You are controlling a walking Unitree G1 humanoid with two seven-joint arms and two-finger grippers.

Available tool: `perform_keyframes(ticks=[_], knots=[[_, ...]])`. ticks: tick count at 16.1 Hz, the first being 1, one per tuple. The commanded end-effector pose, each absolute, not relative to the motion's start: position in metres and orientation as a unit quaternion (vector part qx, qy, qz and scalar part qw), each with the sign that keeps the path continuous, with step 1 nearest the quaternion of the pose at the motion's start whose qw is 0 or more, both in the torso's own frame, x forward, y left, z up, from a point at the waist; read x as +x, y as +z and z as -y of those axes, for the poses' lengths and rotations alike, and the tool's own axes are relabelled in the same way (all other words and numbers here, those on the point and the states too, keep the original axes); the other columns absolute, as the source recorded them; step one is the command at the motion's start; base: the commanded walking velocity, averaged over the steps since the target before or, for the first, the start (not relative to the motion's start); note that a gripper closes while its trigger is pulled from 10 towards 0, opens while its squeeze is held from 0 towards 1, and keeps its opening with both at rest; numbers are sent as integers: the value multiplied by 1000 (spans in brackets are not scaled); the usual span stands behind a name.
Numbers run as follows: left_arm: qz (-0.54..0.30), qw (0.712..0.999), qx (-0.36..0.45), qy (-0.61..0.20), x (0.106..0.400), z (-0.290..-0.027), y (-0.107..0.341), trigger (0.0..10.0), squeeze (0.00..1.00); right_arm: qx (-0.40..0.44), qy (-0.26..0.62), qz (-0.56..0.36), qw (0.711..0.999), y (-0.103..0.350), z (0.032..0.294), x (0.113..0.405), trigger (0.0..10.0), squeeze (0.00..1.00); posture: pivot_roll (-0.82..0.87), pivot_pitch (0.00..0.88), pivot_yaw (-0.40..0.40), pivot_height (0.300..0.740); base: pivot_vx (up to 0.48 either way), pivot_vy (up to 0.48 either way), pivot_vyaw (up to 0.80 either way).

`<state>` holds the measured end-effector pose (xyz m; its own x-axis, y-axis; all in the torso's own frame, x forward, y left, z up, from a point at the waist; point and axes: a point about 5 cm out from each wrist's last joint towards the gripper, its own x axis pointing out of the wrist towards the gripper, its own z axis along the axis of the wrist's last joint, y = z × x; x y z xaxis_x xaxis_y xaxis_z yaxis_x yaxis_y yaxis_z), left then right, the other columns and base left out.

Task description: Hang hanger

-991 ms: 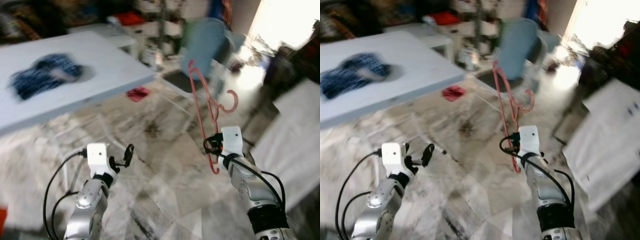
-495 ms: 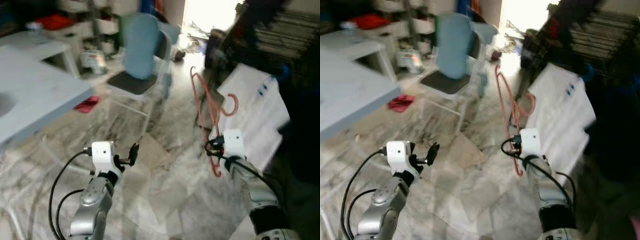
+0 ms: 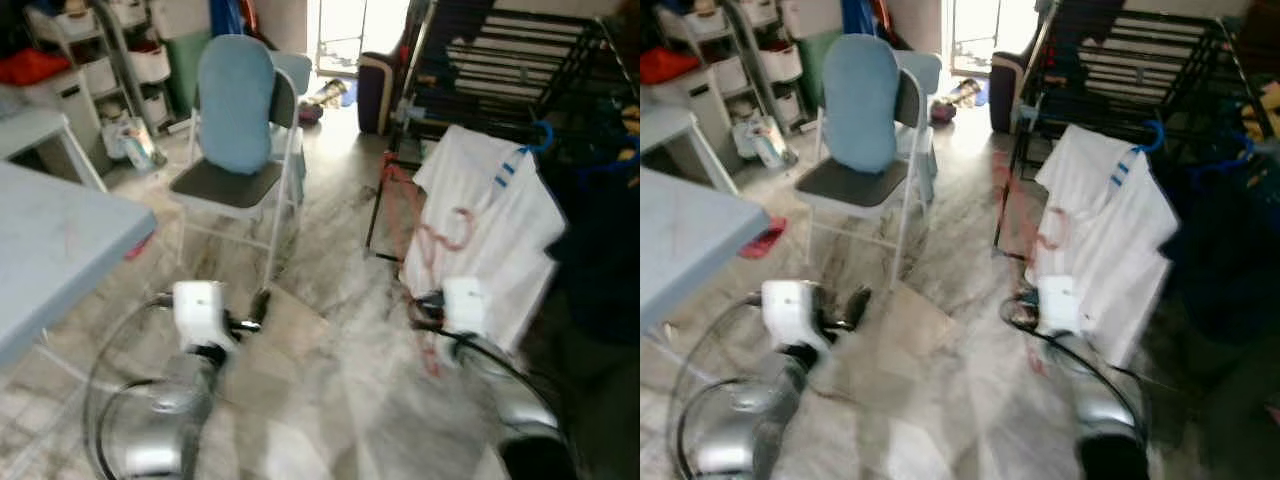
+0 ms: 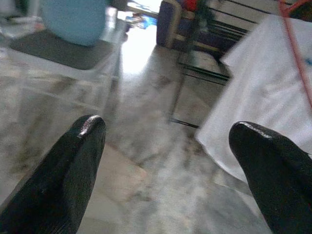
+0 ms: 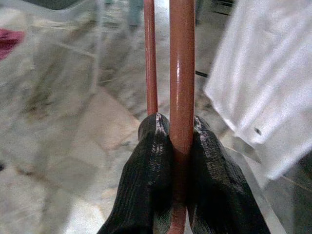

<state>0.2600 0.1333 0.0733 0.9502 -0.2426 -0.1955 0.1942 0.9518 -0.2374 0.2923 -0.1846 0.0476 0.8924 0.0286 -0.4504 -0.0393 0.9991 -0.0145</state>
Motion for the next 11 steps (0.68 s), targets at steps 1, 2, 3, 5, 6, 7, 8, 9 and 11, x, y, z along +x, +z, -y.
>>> perform_keyframes(ticks=[1, 2, 3, 5, 6, 7, 8, 9, 11], knots=[[-119, 982, -98, -107, 259, -141, 73, 10000, 0, -2, 15, -208, 978, 59, 178, 297, 10000, 0, -76, 0, -11, 740, 270, 398, 0], [-122, 982, -98, -109, 259, -143, 73, 10000, 0, 3, 7, -206, 978, 59, 176, 296, 10000, 0, -77, 0, -3, 740, 266, 401, 0], [-126, 981, -96, -109, 259, -143, 74, 10000, 0, 9, -2, -206, 979, 59, 175, 295, 10000, 0, -78, 0, 4, 740, 266, 401, 0], [-127, 982, -83, -112, 263, -146, 76, 10000, 0, 13, -29, -203, 979, 60, 176, 295, 10000, 0, -88, 0, 23, 740, 0, 180, 0], [-126, 983, -64, -113, 264, -147, 77, 10000, 0, 12, -51, -199, 979, 63, 182, 294, 10000, 0, -88, 0, 24, 740, 0, 0, 0], [-123, 983, -64, -116, 264, -147, 78, 10000, 0, 14, -66, -198, 978, 64, 187, 293, 10000, 0, -88, 0, 25, 740, 0, 0, 0], [-119, 981, -84, -126, 263, -147, 81, 10000, 0, 19, -76, -196, 977, 65, 192, 291, 10000, 0, -90, 0, 23, 740, 0, 0, 0], [-115, 981, -92, -124, 263, -147, 83, 10000, 0, 16, -84, -197, 977, 65, 195, 290, 10000, 0, -92, 0, 22, 740, 0, 0, 0], [-107, 982, -93, -122, 265, -149, 87, 10000, 0, 9, -98, -204, 974, 63, 201, 287, 10000, 0, -94, 0, 14, 740, 0, 0, 0]])
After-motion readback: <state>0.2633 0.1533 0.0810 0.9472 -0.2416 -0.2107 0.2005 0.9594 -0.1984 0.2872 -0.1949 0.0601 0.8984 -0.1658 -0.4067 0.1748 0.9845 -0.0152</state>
